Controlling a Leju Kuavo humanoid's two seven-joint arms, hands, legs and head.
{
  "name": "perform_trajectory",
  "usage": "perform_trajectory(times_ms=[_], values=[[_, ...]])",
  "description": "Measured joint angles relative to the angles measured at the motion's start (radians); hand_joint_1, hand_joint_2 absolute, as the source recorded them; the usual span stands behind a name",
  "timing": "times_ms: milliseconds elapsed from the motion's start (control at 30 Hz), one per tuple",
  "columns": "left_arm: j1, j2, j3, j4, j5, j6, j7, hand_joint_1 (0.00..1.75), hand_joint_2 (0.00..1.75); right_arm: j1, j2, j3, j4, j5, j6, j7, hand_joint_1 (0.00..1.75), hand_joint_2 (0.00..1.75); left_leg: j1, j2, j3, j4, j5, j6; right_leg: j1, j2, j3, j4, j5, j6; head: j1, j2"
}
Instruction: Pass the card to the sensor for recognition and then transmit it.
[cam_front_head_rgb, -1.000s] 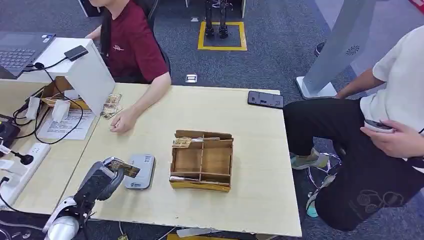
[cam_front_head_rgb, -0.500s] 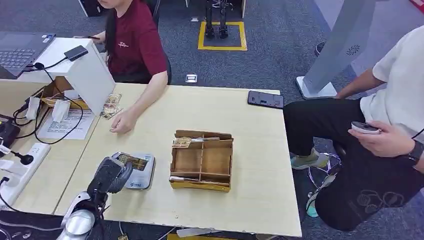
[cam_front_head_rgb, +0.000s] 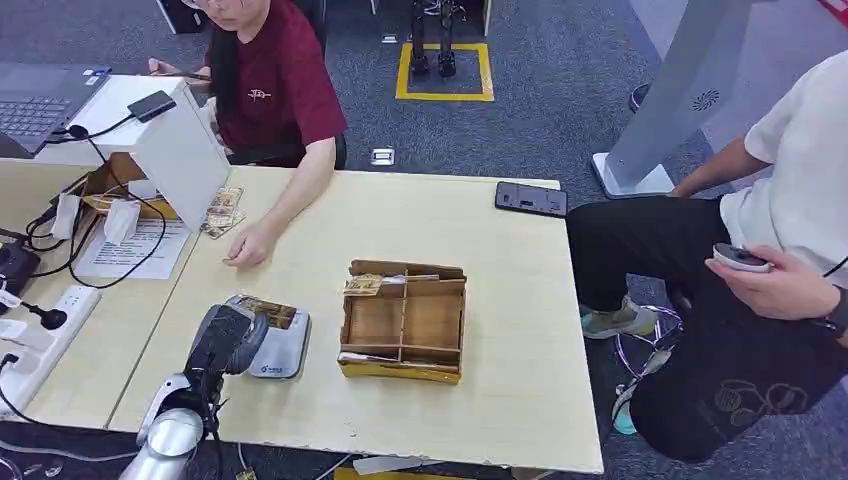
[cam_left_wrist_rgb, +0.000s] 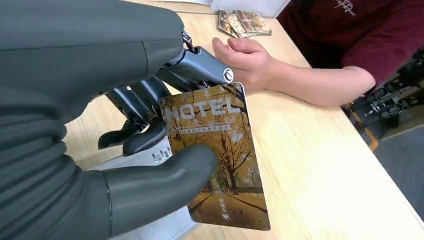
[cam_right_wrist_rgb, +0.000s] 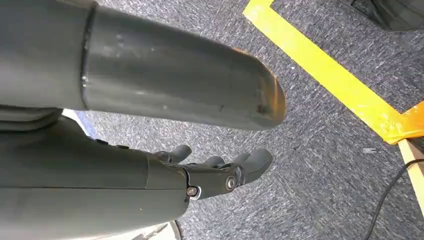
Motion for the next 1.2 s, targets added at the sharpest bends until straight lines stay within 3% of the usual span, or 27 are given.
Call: perform_trajectory(times_ms=[633, 933, 1200], values=[[0.003, 0.008, 0.000, 0.025, 0.082, -0.087, -0.031, 1.75, 1.75, 0.000, 0.000, 0.000, 0.000, 0.003, 0.002, 0.010, 0.00, 0.00, 0.000, 0.000, 0.000, 0.000, 0.000, 0.000, 0.000, 0.000, 0.000, 0.000, 0.000, 0.000, 0.000, 0.000], [0.008, 0.074, 0.000, 0.025, 0.085, -0.155, -0.050, 1.75, 1.75, -0.001, 0.000, 0.001, 0.000, 0.006, 0.005, 0.009, 0.00, 0.00, 0.000, 0.000, 0.000, 0.000, 0.000, 0.000, 0.000, 0.000, 0.000, 0.000, 0.000, 0.000, 0.000, 0.000], [0.014, 0.084, -0.022, 0.032, -0.052, -0.140, -0.015, 1.75, 1.75, -0.003, 0.000, 0.002, 0.000, 0.010, 0.008, 0.010, 0.00, 0.00, 0.000, 0.000, 0.000, 0.000, 0.000, 0.000, -0.001, 0.000, 0.000, 0.000, 0.000, 0.000, 0.000, 0.000]])
